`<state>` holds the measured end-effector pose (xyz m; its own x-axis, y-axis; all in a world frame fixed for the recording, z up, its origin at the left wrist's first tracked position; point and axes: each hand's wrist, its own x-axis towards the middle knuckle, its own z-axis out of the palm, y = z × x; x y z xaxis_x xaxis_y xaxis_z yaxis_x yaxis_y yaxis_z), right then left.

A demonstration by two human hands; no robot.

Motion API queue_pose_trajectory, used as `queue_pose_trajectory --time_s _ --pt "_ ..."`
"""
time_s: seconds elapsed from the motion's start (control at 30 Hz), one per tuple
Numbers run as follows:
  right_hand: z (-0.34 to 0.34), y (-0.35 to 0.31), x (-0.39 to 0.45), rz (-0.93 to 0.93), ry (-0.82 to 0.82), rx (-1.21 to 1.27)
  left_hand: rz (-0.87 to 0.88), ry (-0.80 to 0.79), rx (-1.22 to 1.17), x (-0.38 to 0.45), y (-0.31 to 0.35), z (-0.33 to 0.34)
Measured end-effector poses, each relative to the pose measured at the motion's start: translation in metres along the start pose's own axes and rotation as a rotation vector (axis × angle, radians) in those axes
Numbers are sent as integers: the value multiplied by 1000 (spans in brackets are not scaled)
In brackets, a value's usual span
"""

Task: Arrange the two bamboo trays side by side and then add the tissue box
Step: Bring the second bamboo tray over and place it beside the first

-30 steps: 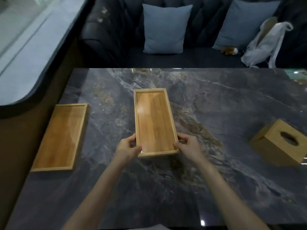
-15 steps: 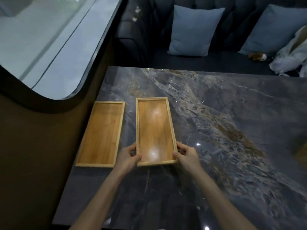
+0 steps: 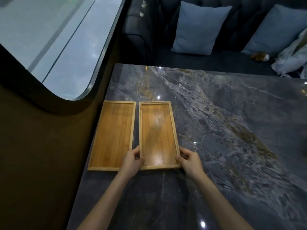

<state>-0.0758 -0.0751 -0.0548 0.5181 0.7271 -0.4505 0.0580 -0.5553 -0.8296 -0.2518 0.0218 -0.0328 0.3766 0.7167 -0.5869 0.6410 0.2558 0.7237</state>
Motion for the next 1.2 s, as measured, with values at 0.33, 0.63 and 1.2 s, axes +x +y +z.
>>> queue_pose_trajectory --time_s 0.33,0.63,1.2 --pt "13 9 9 -25 39 -188 59 247 493 9 -8 10" --pt "15 12 9 -79 54 -291 95 232 426 0 -7 18" --pt "29 15 4 -63 123 -297 339 308 515 -20 -53 -2"
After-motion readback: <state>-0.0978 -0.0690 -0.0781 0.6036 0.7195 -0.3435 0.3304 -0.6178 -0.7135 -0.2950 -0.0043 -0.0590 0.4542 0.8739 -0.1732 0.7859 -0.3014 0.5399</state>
